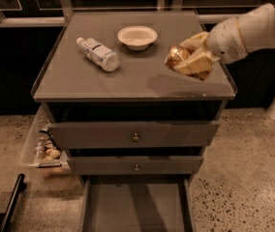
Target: Place orange can into bottom drawer
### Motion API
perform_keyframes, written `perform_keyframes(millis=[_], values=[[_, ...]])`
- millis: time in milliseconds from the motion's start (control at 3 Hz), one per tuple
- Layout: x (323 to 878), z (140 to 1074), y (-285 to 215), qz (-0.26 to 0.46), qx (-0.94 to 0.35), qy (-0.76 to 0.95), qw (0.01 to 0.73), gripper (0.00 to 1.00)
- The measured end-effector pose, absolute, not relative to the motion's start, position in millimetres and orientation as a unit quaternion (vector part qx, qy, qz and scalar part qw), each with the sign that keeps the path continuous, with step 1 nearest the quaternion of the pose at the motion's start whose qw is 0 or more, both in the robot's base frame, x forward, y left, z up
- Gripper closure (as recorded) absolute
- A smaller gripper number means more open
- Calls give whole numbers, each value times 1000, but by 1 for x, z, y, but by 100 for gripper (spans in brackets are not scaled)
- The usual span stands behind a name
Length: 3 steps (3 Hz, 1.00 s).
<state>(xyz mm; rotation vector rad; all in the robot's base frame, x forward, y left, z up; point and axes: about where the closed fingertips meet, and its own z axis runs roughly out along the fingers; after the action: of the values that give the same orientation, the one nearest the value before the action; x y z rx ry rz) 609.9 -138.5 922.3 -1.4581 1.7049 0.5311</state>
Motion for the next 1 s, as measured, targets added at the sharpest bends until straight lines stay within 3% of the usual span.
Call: perform_keyframes(millis=[667,1000], values=[[503,861,-143,233,-614,646,389,100],[503,861,-143,233,-614,645,389,100]])
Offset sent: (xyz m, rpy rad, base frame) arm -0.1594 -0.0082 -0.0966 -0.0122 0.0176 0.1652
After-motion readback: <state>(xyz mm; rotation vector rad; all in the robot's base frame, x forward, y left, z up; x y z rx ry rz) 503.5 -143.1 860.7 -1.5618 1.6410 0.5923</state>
